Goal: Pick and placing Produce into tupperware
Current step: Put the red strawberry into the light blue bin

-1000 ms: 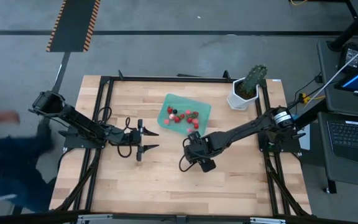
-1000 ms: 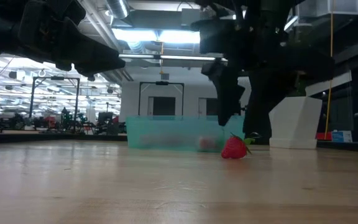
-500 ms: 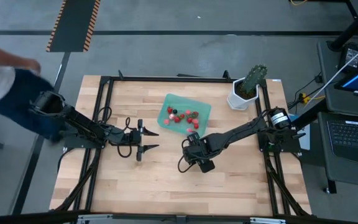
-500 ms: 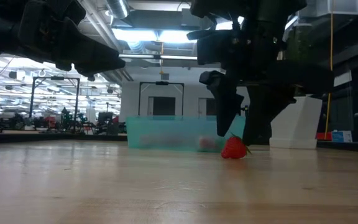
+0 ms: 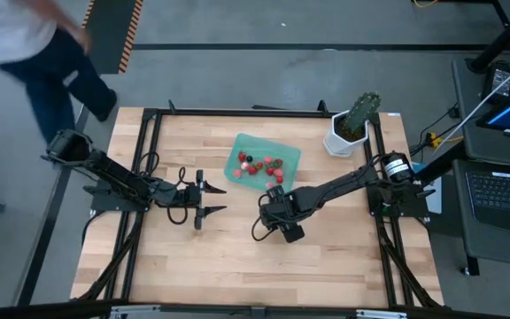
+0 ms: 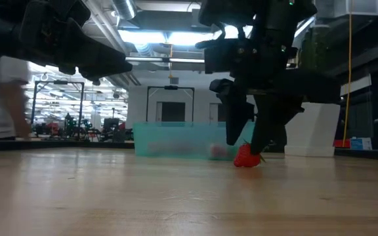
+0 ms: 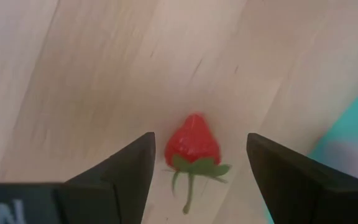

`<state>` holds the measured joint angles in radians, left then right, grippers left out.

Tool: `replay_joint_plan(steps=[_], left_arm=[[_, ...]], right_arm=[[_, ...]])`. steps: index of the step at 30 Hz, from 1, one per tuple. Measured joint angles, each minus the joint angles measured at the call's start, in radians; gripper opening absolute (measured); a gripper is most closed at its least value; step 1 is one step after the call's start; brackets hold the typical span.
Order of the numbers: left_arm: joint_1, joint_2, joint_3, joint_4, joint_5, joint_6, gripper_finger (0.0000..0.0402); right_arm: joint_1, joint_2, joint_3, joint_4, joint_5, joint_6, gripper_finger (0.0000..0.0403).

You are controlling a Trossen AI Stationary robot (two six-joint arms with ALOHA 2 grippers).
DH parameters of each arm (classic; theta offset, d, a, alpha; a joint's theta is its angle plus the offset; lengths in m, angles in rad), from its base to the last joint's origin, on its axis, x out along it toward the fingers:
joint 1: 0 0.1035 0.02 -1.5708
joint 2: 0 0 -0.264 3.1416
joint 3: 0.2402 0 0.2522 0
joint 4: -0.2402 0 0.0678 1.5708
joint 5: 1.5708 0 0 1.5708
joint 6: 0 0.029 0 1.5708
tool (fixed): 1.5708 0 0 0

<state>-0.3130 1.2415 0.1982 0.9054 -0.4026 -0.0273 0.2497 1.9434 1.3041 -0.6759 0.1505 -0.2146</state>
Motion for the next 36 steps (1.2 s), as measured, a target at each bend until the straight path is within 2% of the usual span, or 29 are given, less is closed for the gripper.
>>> replay_joint_plan(steps=[20, 24, 31, 36], left_arm=[[0.0, 0.0, 0.0, -0.017, 0.0, 0.001, 0.0215], [0.0, 0.0, 0.0, -0.019, 0.0, 0.001, 0.0215], [0.0, 0.0, 0.0, -0.022, 0.0, 0.0, 0.0215], [0.0, 0.0, 0.0, -0.022, 0.0, 0.0, 0.0215]], right_arm=[[0.001, 0.05, -0.001, 0.003, -0.012, 0.013, 0.0253], [0.001, 0.05, -0.001, -0.003, -0.002, 0.024, 0.0227], [0.0, 0.05, -0.001, -0.01, 0.008, 0.027, 0.0135], [-0.004, 0.05, -0.001, -0.011, 0.011, 0.061, 0.0134]])
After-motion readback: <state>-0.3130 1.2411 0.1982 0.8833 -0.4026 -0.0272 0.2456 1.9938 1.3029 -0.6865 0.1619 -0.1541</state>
